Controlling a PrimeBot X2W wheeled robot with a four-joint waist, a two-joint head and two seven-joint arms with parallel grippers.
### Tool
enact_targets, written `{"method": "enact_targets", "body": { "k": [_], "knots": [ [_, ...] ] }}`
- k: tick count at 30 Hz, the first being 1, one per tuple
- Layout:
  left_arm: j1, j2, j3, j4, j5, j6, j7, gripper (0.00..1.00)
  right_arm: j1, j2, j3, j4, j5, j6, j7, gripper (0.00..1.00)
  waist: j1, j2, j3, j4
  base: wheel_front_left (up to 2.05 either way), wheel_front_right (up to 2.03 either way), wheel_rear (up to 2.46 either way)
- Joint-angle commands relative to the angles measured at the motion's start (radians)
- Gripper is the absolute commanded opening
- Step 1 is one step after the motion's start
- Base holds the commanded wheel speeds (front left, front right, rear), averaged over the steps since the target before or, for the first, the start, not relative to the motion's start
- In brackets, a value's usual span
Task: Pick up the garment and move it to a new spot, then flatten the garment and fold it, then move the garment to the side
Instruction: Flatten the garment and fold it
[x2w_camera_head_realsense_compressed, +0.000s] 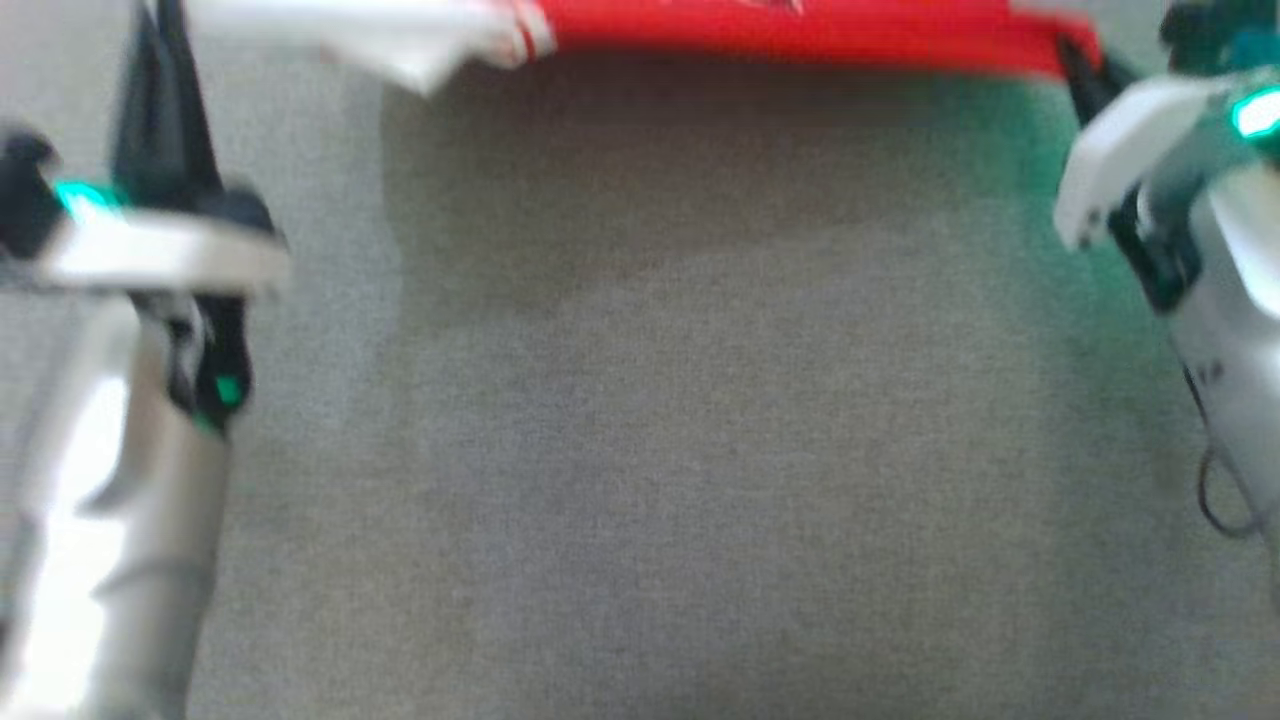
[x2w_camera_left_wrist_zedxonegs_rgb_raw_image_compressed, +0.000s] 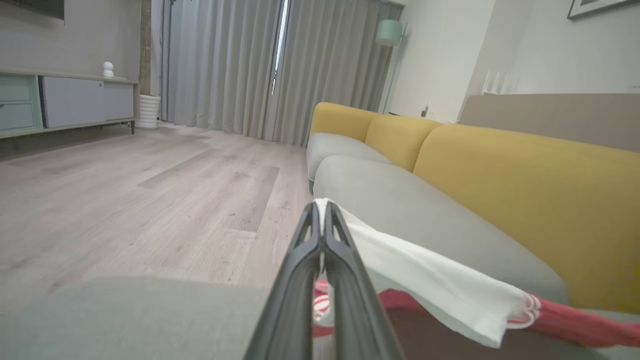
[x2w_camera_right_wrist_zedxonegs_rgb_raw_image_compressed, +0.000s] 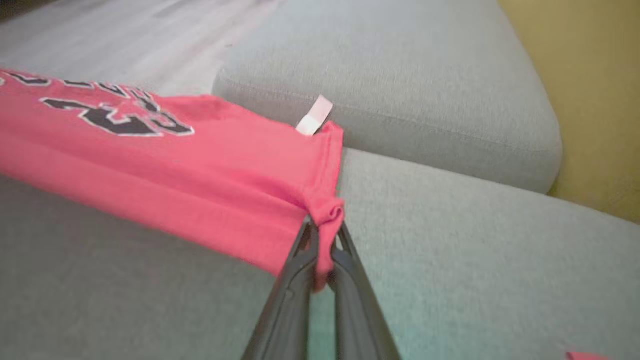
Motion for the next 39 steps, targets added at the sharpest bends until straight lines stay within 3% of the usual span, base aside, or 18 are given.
{"method": "enact_targets", "body": {
  "k": [1,12,19,31,39],
  "knots": [
    [0.033,0.063,0.03,-0.049,0.007,0.002,-0.01,0.0,0.041,-0.039,0.041,-0.045,0.043,-0.001,0.027,0.0,0.0001,0.0,-0.046,-0.001,0.0,0.0,0.0],
    [0.353,0.079,-0.013,-0.182,0.04,0.002,-0.01,0.0,0.237,-0.201,0.256,-0.259,0.308,-0.001,0.168,0.0,0.0001,0.0,-0.184,-0.008,0.0,0.0,0.0],
    [0.512,0.074,-0.018,-0.283,0.047,0.037,-0.009,0.0,0.351,-0.27,0.323,-0.357,0.42,-0.001,0.207,0.0,0.0001,0.0,-0.266,-0.02,0.0,0.0,0.0],
    [0.742,0.074,-0.023,-0.504,0.042,0.122,0.019,0.0,0.502,-0.337,0.338,-0.49,0.526,-0.001,0.232,0.0,0.0001,0.0,-0.336,-0.034,0.0,0.0,0.0],
    [0.752,0.083,-0.025,-0.543,0.042,0.139,0.042,0.0,0.517,-0.332,0.316,-0.527,0.512,-0.001,0.226,0.0,0.0001,0.0,-0.34,-0.038,0.0,0.0,0.0]
  ]
}}
